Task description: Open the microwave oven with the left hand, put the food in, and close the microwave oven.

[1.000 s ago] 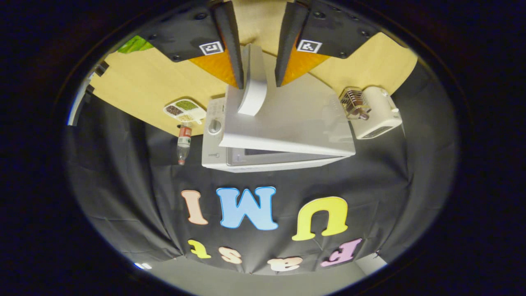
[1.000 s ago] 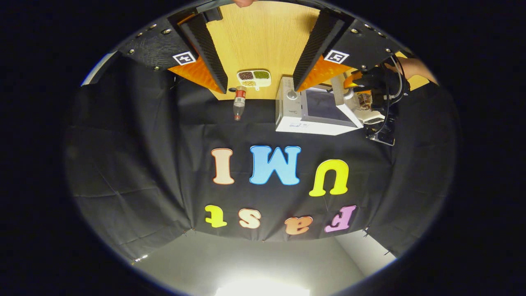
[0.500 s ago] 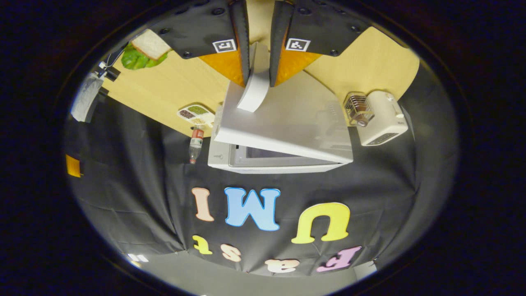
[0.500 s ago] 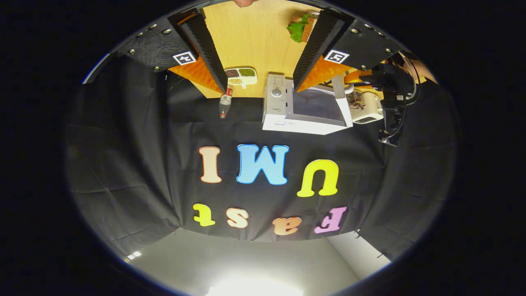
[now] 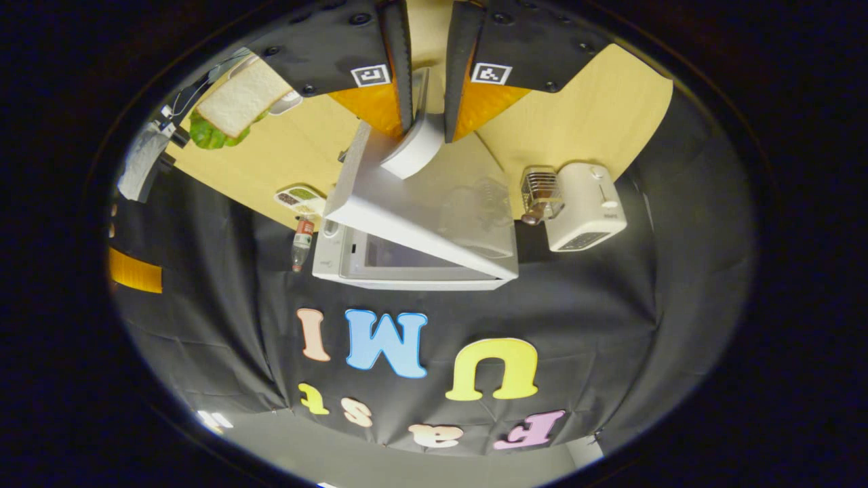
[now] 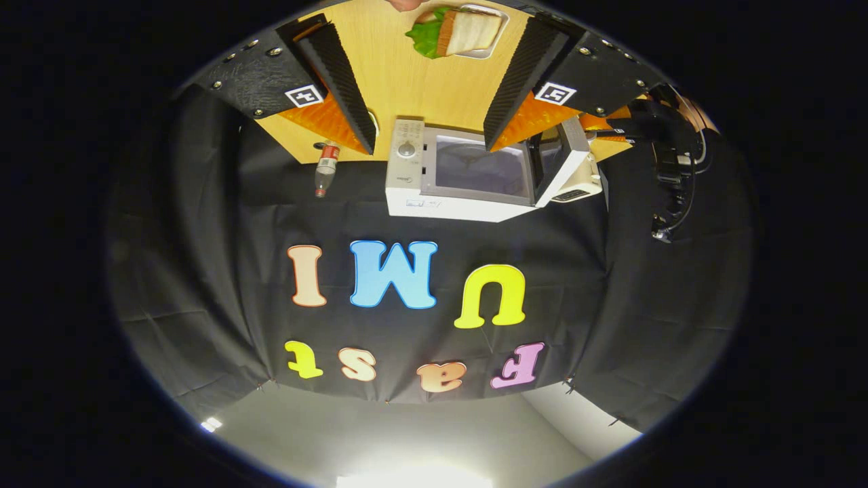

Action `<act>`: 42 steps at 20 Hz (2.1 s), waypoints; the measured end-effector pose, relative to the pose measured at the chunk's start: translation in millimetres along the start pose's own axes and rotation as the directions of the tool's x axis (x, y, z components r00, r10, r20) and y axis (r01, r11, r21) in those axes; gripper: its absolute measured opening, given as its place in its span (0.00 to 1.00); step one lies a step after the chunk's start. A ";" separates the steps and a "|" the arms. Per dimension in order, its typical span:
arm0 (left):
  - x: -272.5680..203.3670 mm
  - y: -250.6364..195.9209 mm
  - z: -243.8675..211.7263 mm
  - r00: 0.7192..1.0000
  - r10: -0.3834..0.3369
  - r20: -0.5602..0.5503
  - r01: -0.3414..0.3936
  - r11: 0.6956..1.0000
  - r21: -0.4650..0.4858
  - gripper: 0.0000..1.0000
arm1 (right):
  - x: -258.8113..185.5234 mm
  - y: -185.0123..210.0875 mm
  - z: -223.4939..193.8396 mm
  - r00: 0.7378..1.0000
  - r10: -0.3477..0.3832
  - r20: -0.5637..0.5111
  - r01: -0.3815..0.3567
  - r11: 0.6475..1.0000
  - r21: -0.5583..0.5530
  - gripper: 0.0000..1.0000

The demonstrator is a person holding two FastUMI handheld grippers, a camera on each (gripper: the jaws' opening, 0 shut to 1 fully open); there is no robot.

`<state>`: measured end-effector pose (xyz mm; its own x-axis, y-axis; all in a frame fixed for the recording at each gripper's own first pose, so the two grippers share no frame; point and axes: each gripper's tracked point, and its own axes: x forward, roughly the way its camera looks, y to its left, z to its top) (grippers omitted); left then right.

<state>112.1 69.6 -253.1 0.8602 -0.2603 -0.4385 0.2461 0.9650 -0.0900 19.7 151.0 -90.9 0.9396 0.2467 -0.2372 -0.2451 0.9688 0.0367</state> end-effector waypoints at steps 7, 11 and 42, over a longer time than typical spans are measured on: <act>-27.6 64.9 -5.6 0.999 0.044 0.013 -0.044 0.999 -0.020 0.29 | 18.0 36.0 -7.3 1.000 0.014 -0.026 -0.014 1.000 0.008 0.98; -47.3 104.8 -11.4 0.994 0.105 0.023 -0.105 0.994 -0.009 0.29 | 26.6 38.4 -21.1 0.995 0.041 -0.088 -0.038 0.999 0.031 0.98; -233.5 65.3 30.8 0.840 0.520 0.154 -0.502 0.853 -0.140 0.98 | -10.0 15.9 -222.4 0.577 0.507 -0.640 0.078 0.746 0.662 0.39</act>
<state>-59.0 192.6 -129.0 0.9195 0.2785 -0.2773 -0.2847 0.9584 0.0185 -46.8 158.7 -303.9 0.2646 0.6186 -0.7398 0.0489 0.7575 0.6510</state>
